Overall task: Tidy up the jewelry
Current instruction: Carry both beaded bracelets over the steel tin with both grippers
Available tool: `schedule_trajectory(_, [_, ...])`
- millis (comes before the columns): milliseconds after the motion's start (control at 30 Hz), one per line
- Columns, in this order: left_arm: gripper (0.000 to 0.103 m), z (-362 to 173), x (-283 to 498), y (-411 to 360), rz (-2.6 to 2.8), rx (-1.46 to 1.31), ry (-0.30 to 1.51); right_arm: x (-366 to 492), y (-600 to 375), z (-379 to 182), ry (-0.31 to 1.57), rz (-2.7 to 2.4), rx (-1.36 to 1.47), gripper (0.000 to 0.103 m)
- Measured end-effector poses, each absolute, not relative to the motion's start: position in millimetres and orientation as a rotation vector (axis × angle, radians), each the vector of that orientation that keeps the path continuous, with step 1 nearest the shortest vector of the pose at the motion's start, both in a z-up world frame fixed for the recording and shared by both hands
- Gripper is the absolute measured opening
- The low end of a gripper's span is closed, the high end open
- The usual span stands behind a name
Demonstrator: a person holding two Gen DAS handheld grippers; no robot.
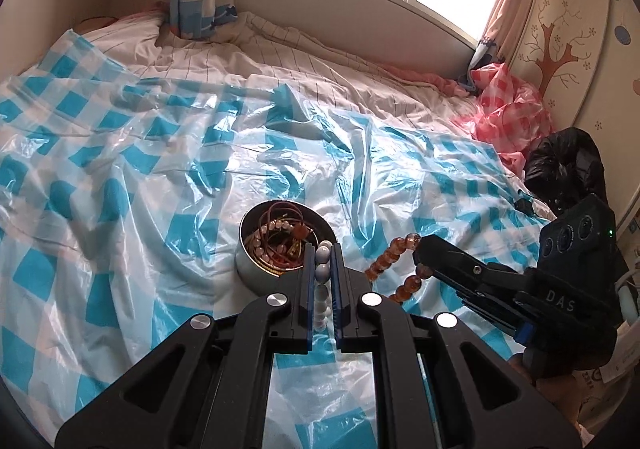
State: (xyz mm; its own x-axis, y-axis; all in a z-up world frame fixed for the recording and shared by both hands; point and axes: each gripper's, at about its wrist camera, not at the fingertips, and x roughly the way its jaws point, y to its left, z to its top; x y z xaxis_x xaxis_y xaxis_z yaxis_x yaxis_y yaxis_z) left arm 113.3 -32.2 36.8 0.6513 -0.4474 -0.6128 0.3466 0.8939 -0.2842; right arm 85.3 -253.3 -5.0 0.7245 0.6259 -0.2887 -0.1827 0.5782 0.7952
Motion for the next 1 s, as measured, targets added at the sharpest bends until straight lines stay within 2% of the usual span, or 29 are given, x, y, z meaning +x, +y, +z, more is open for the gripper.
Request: schedule_trajectory(1000, [0.007, 15, 167, -46, -0.448, -0.181, 0.745, 138, -245, -1, 0.588, 0.568, 0.827, 0.012])
